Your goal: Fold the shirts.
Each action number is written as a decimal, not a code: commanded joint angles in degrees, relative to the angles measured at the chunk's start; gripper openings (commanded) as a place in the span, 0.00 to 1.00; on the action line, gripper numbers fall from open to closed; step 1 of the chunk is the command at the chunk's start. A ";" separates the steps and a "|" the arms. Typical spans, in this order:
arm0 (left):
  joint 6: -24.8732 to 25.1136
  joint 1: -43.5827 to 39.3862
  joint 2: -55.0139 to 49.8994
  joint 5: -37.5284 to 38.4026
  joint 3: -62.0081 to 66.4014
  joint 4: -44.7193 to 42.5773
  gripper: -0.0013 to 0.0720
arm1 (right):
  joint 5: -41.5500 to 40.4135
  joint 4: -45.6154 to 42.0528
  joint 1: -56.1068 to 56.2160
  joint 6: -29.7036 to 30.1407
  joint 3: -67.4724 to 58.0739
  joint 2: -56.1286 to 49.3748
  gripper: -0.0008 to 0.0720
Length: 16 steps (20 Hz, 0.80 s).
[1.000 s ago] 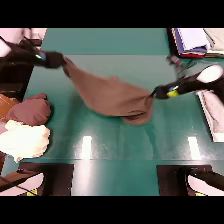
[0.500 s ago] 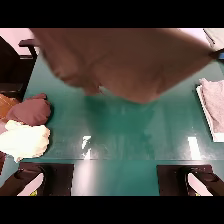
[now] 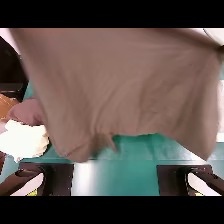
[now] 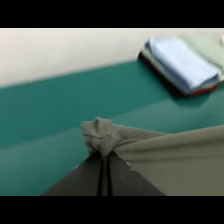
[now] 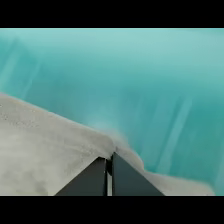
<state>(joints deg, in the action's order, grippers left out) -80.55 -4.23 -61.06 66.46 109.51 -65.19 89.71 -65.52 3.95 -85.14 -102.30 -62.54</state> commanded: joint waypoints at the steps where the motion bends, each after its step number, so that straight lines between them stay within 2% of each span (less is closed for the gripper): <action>1: 0.33 0.04 -11.61 2.19 -4.66 -0.87 0.05 | -1.31 -3.54 4.11 -0.63 4.28 -11.89 0.04; 6: 1.42 0.09 -31.95 0.87 -7.43 -2.12 0.06 | -11.87 -3.10 6.75 -0.42 8.33 -27.23 0.04; 7: 1.36 0.13 -34.27 0.92 -7.43 -2.21 0.38 | -12.81 -2.56 6.69 -0.42 8.04 -29.09 0.04; 8: 0.15 0.46 -35.87 1.18 -7.43 -2.25 0.85 | -12.44 -1.44 6.27 -0.37 6.78 -30.84 0.21; 9: -1.70 1.03 -36.48 1.73 -7.43 -2.60 0.92 | -11.30 0.26 5.60 -0.33 4.90 -32.35 0.52; 13: -1.88 5.64 -33.94 11.87 -7.28 -2.60 0.92 | -5.46 9.09 1.31 3.04 1.33 -31.50 0.54; 16: -1.79 8.83 -26.03 12.37 -17.51 -3.39 0.92 | -4.31 8.92 -0.68 4.68 10.21 -23.61 0.54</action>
<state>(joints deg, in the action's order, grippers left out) -82.06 1.96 -91.57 75.88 98.15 -67.92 83.31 -59.09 5.21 -82.67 -96.82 -90.54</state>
